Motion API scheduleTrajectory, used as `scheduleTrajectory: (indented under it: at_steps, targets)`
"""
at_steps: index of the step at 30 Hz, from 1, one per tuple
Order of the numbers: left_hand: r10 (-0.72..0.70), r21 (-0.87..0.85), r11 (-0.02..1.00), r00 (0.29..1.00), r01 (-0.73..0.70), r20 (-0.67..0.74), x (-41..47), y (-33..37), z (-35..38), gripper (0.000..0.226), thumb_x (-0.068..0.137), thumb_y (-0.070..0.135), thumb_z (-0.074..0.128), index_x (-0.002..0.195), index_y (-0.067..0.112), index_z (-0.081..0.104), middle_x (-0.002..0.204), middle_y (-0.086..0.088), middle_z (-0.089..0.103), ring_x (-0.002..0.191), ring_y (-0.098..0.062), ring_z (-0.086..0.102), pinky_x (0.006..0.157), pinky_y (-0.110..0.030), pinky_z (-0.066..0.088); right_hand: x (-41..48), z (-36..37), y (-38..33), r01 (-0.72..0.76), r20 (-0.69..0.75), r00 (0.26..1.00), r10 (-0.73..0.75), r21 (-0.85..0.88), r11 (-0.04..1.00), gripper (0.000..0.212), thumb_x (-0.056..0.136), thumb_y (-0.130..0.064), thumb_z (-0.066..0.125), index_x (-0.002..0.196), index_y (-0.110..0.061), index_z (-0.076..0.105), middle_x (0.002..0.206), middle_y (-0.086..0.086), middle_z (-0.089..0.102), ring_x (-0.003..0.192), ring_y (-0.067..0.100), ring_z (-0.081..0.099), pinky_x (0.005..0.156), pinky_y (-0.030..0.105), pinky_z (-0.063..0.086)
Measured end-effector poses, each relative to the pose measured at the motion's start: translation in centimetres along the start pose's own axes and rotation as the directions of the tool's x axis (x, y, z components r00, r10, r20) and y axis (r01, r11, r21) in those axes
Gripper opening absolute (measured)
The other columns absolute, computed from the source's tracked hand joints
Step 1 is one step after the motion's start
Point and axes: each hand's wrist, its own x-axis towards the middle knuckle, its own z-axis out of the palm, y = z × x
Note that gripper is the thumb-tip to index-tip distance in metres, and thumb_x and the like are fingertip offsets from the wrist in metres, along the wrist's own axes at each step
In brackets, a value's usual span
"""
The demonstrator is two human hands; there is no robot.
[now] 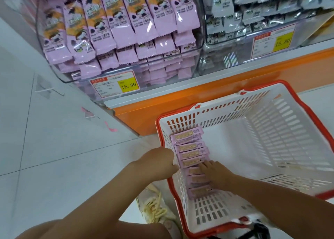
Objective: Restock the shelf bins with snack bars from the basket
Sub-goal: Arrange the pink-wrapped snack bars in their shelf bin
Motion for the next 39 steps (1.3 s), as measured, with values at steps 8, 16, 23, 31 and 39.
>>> scheduleTrajectory:
  at_steps: [8,16,23,31,39]
  targets:
    - [0.024,-0.039,0.999,0.996,-0.027,-0.085,-1.8,0.6,-1.4,0.038,0.096,0.033,0.052,0.124,0.008,0.054,0.115,-0.013,0.06,0.108,-0.027,0.056,0.066,-0.023,0.036,-5.9,-9.7,-0.1,-0.34,0.314,0.94,0.134,0.887,0.312,0.041,0.083,-0.036,0.071,0.115,-0.013,0.06,0.114,0.003,0.058,0.099,0.018,0.057,0.093,0.032,0.049]
    - [0.21,-0.608,0.695,0.918,-0.383,-0.337,-5.1,3.5,-4.6,0.032,0.08,0.043,0.067,0.109,0.03,0.063,0.101,0.017,0.069,0.083,-0.005,0.065,0.069,-0.023,0.054,-11.4,-18.7,-4.0,-0.143,-0.08,0.955,-0.286,0.719,-0.68,0.053,0.075,-0.024,0.076,0.12,0.001,0.062,0.111,0.025,0.061,0.084,0.035,0.063,0.066,0.035,0.055]
    - [-0.058,-0.728,0.465,0.803,-0.504,-0.593,-8.6,3.9,-7.5,0.026,0.075,0.039,0.07,0.071,0.013,0.068,0.06,-0.007,0.065,0.047,-0.015,0.06,0.048,-0.022,0.052,-14.2,-26.6,-6.3,0.215,-0.197,0.97,0.141,0.969,-0.126,0.05,0.079,-0.064,0.06,0.112,-0.027,0.068,0.115,0.0,0.068,0.108,0.022,0.064,0.091,0.038,0.049]
    - [-0.244,-0.818,0.113,0.783,-0.563,-0.572,-10.2,2.4,-10.5,0.039,0.081,0.042,0.063,0.085,0.003,0.065,0.052,-0.009,0.061,0.041,-0.014,0.055,0.042,-0.021,0.047,-13.5,-32.6,-10.0,0.252,-0.859,0.509,-0.054,0.089,0.964,0.075,0.074,-0.059,0.062,0.14,-0.029,0.042,0.137,-0.007,0.041,0.12,0.006,0.043,0.093,0.02,0.045]
    - [-0.428,-0.589,0.297,0.447,-0.752,-0.786,-11.9,0.1,-13.7,0.023,0.094,0.033,0.054,0.09,0.016,0.069,0.083,0.001,0.074,0.062,-0.005,0.064,0.058,-0.02,0.053,-10.2,-40.3,-9.9,0.4,-0.898,0.379,0.225,0.378,0.835,0.053,0.084,-0.027,0.072,0.132,-0.033,0.052,0.122,-0.003,0.047,0.096,0.0,0.052,0.066,0.003,0.043]
